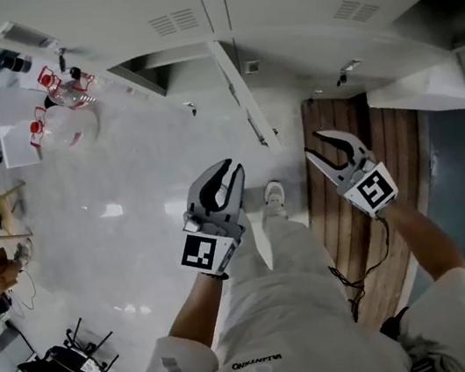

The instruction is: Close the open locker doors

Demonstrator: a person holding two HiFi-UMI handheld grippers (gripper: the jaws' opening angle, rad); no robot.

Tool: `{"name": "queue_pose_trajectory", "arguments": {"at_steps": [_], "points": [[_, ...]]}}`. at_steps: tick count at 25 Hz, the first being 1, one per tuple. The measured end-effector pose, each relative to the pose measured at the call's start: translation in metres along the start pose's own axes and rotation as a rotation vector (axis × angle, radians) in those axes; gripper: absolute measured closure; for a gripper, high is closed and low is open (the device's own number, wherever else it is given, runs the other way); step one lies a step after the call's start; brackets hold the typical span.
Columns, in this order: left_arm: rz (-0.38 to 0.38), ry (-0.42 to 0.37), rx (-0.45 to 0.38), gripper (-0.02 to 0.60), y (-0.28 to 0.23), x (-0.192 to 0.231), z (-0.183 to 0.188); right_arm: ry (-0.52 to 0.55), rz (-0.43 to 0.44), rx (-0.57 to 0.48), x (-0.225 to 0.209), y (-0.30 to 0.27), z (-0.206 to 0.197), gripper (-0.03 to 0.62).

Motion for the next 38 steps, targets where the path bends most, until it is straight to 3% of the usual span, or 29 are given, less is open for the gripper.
{"name": "queue_pose_trajectory", "arguments": {"at_steps": [7,11,14,30,38], "points": [[-0.084,0.001,0.044,0.481,-0.033,-0.020,-0.059,0.033,0.106,0.039,0.013,-0.036,-0.061,0.411],[-0.098,0.006,0.113,0.446,-0.050,-0.020,-0.094,0.033,0.117,0.035,0.014,-0.055,-0.086,0.398],[-0.108,-0.002,0.121,0.425,-0.061,-0.021,-0.110,0.030,0.116,0.026,0.016,-0.066,-0.098,0.393],[-0.131,0.055,0.126,0.417,-0.064,-0.016,-0.159,0.082,0.194,-0.056,0.030,-0.117,-0.104,0.390],[-0.117,0.041,0.129,0.417,-0.063,-0.009,-0.168,0.105,0.224,-0.064,0.039,-0.128,-0.101,0.441]]}}
Point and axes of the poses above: the fingertips, and each gripper's own axes: y backward along the fingers, x to its left, z out of its top, the point moved 4 cm from there along y, backward along the fingers, and after that the axes turned 7 degrees about x, right-handed, at the moved point
